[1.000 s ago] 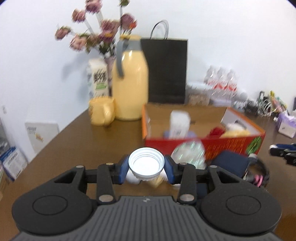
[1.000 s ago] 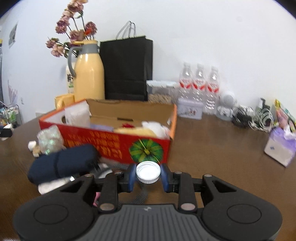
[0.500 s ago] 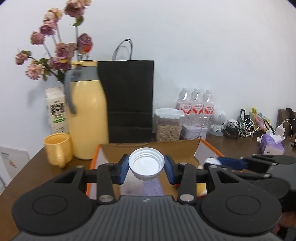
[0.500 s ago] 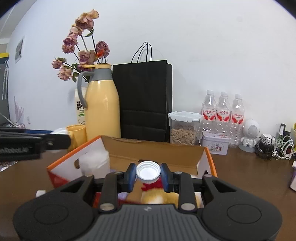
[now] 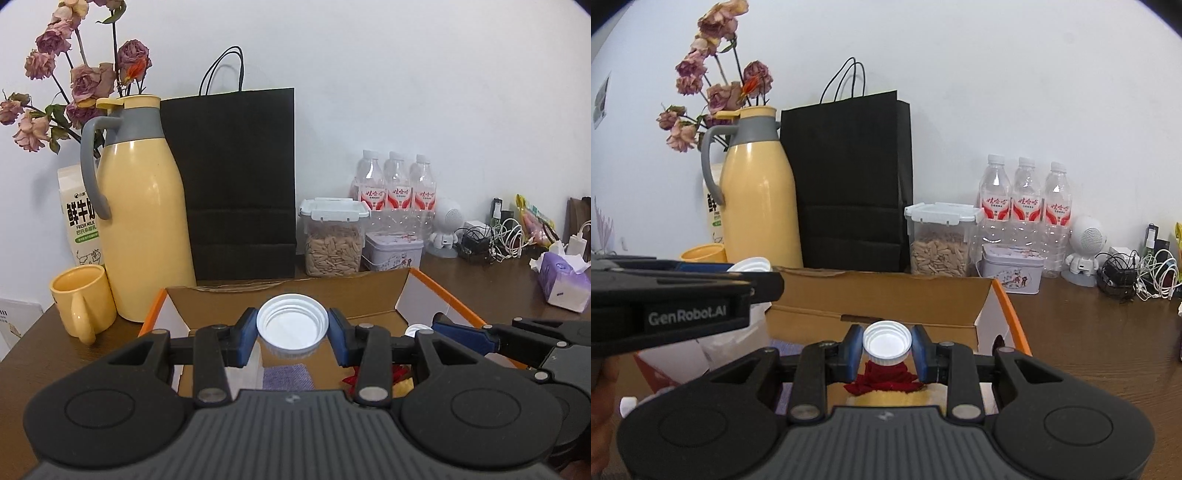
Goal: Organize objects
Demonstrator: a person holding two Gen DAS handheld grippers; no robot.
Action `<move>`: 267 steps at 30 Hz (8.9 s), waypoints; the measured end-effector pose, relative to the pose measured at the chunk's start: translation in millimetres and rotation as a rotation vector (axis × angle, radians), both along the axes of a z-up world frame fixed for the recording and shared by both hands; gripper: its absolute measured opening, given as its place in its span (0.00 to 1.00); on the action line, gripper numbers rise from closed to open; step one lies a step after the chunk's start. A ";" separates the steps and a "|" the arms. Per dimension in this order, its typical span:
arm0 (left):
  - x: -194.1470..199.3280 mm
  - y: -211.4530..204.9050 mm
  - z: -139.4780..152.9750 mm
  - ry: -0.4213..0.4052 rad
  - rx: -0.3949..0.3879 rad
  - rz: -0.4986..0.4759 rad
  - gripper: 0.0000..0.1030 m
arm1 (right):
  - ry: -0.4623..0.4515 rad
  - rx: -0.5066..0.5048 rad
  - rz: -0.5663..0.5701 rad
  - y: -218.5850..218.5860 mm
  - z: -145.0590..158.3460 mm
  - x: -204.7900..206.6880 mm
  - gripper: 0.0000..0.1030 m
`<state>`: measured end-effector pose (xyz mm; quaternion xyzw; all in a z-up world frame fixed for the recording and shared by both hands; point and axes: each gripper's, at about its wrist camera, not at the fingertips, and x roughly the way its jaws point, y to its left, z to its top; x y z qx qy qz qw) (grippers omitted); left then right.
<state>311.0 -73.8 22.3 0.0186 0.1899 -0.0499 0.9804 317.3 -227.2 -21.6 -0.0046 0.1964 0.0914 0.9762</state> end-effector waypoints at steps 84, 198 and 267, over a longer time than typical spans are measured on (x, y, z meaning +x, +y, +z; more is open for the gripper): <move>-127.7 111.4 -48.6 0.102 -0.061 0.088 1.00 | 0.276 -0.103 0.085 -40.2 -57.1 -93.4 1.00; -118.9 20.4 -46.2 0.318 -0.032 -0.179 0.35 | -0.049 -0.179 0.462 36.7 -39.5 -164.9 0.88; -172.9 68.4 -26.8 0.149 -0.015 -0.065 0.39 | -0.016 -0.093 0.265 14.6 -9.8 -176.3 0.88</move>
